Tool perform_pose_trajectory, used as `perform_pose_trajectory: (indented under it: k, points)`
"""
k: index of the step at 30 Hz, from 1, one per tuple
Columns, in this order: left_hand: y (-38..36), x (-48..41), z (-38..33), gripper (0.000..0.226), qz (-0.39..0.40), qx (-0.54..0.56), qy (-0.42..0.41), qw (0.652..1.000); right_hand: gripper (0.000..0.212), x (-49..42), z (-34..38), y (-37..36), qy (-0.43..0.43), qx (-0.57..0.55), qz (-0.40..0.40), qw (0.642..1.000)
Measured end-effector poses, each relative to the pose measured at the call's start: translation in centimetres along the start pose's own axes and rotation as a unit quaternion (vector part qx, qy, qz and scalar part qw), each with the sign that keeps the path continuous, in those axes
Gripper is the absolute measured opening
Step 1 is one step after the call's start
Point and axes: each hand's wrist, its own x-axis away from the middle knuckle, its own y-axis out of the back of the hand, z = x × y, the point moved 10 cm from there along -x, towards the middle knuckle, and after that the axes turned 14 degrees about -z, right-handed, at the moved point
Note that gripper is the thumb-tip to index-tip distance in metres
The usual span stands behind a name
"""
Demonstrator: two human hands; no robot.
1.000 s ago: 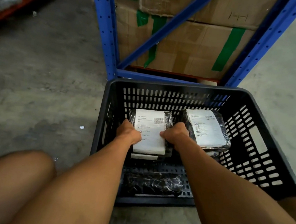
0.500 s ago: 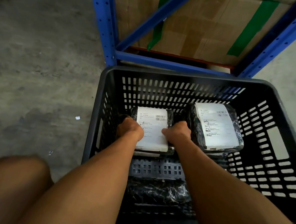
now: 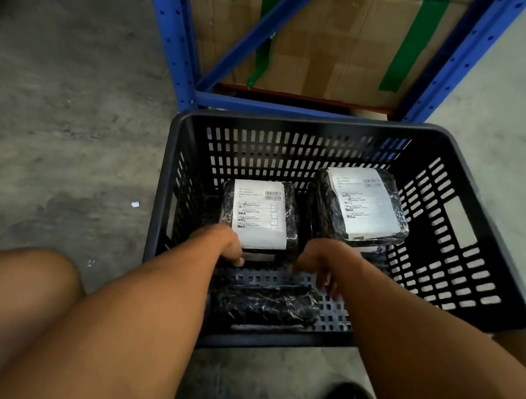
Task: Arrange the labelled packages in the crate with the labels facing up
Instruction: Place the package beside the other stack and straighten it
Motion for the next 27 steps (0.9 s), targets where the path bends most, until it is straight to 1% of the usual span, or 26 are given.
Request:
perform_pose_trajectory:
  k: [1,3,6,8,10,12,13,14,17,18,20,22,25,27]
  points:
    - [-1.3,0.8,0.0,0.055,0.052,-0.010,-0.001,0.999,0.038,0.7,-0.7,-0.6,-0.007,0.025,0.028,0.999]
    - [-3.5,2.1,0.1,0.063,0.123,-0.013,-0.002,0.992,0.040,1.8,-1.3,-2.1,-0.010,0.040,0.082,0.996]
    - [-5.2,2.9,-0.3,0.064,0.149,-0.012,-0.009,0.989,0.036,2.0,-1.4,-3.4,-0.017,0.012,0.114,0.993]
    - [-5.2,3.9,-0.9,0.059,0.169,-0.009,-0.023,0.985,0.034,1.9,-1.3,-3.9,-0.031,-0.040,0.129,0.990]
    - [-4.2,4.3,-1.3,0.050,0.175,0.003,-0.029,0.984,0.033,2.1,-1.2,-3.6,-0.030,-0.059,0.155,0.986]
    - [-2.9,5.0,-0.8,0.034,0.196,0.056,0.004,0.979,0.028,2.9,-1.0,-2.6,-0.033,-0.105,0.186,0.976]
    - [-1.9,5.5,-0.5,0.034,0.206,0.104,0.025,0.973,0.030,3.2,-1.2,-1.6,-0.044,-0.144,0.187,0.971]
    - [-0.7,5.8,-0.3,0.040,0.206,0.158,0.041,0.965,0.038,3.2,-1.5,-0.4,-0.054,-0.192,0.176,0.964]
    - [3.5,6.0,0.0,0.067,0.190,0.306,0.050,0.932,0.082,2.6,-2.9,3.5,-0.079,-0.349,0.098,0.929]
    - [4.4,6.0,-0.1,0.073,0.194,0.331,0.040,0.923,0.089,2.6,-3.4,4.5,-0.086,-0.380,0.073,0.918]
    - [5.5,6.0,-0.7,0.085,0.189,0.357,0.017,0.915,0.088,2.4,-4.0,6.1,-0.098,-0.416,0.015,0.904]
    - [6.3,5.5,-1.1,0.091,0.157,0.370,0.007,0.916,0.084,2.3,-4.1,7.5,-0.107,-0.414,-0.049,0.903]
    - [6.6,5.1,-1.7,0.088,0.113,0.354,-0.002,0.928,0.080,2.5,-3.9,9.0,-0.117,-0.365,-0.127,0.915]
    - [6.5,4.9,-1.7,0.088,0.092,0.351,0.002,0.932,0.078,2.7,-3.7,9.1,-0.121,-0.350,-0.142,0.918]
